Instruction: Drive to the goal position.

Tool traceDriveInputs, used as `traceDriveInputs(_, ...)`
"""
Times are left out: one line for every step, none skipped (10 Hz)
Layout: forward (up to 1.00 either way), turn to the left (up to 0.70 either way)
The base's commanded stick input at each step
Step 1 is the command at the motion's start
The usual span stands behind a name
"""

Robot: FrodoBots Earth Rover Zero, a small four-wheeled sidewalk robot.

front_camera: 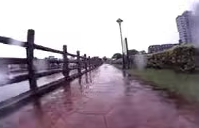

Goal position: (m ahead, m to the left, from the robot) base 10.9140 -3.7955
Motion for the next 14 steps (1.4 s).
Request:
traceDriveInputs(1.0, 0.0)
traceDriveInputs(1.0, 0.0)
traceDriveInputs(1.0, 0.0)
traceDriveInputs(1.0, 0.0)
traceDriveInputs(1.0, 0.0)
traceDriveInputs(1.0, 0.0)
traceDriveInputs(1.0, 0.0)
traceDriveInputs(1.0, 0.0)
traceDriveInputs(1.0, 0.0)
traceDriveInputs(1.0, -0.01)
traceDriveInputs(1.0, -0.17)
traceDriveInputs(1.0, -0.37)
traceDriveInputs(1.0, -0.13)
traceDriveInputs(1.0, 0.0)
